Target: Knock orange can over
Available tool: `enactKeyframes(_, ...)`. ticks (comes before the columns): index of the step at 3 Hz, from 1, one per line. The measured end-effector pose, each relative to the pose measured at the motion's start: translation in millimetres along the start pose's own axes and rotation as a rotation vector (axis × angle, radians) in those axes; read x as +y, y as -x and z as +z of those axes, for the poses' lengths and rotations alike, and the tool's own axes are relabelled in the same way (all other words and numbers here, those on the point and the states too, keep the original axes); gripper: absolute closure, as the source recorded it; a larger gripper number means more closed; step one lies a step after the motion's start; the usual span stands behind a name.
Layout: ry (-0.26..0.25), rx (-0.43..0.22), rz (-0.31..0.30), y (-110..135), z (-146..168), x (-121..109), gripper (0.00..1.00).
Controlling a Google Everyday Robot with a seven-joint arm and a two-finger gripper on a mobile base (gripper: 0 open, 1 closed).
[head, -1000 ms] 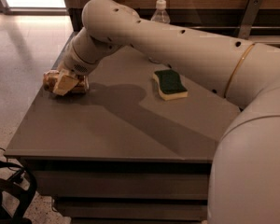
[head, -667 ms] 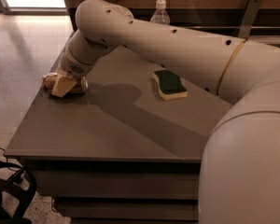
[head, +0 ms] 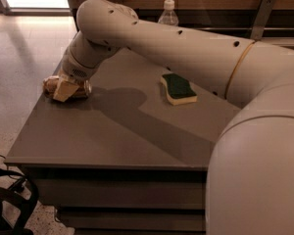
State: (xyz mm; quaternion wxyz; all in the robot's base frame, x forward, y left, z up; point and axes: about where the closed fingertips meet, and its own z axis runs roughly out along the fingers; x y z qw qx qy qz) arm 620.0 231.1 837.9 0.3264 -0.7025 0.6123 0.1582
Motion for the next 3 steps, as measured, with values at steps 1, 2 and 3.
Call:
enactKeyframes(1, 0.004, 0.000, -0.002, 0.7, 1.8, 1.4, 0.26)
enactKeyframes(2, 0.008, 0.000, -0.003, 1.5, 4.0, 3.0, 0.00)
enactKeyframes(3, 0.008, 0.000, -0.003, 1.5, 4.0, 3.0, 0.00)
